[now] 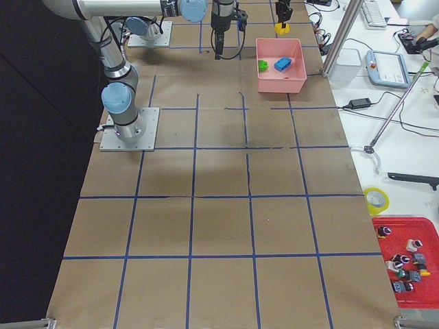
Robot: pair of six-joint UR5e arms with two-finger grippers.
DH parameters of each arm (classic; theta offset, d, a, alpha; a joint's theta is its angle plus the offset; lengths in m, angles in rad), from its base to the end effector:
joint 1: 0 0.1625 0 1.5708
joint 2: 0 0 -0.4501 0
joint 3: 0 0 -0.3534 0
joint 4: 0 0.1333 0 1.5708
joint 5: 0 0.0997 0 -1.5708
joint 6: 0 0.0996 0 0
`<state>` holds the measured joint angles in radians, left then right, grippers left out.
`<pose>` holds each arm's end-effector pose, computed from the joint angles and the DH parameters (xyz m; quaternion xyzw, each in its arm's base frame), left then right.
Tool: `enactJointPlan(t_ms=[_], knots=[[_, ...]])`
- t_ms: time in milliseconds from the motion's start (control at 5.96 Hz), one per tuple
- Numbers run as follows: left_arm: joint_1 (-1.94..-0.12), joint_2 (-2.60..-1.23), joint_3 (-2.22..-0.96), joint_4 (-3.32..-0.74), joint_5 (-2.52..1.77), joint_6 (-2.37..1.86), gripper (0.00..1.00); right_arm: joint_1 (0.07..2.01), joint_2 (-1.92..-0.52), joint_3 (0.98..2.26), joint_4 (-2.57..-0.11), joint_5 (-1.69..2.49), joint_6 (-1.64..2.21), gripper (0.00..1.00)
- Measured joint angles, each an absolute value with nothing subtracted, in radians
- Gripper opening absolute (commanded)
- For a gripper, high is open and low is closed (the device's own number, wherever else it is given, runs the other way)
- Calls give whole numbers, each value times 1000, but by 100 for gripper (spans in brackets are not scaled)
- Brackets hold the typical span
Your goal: Put all blocks into box
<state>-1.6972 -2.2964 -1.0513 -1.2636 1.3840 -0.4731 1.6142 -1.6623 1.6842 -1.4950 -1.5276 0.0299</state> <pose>-0.2456 -0.7285 0.3396 0.1669 -0.9803 0.0206 0.1038 0.1549 -0.3954 0.4942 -0.0057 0.9986 0.0496 0.0198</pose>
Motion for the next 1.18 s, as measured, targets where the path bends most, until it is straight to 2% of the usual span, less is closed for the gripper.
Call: enactJointPlan(t_ms=[168, 672, 1175], knots=[[-1719, -2333, -1055, -1226, 1405, -506, 99, 1614, -1659, 1684, -1498, -1526, 30, 100], [-1747, -2300, -1051, -1227, 1487, -496, 99, 1614, -1657, 1682, -1503, -1525, 41, 100], [-1678, -2100, -1086, -1481, 1532, -245, 99, 1614, -1658, 1679, -1505, -1525, 41, 100]])
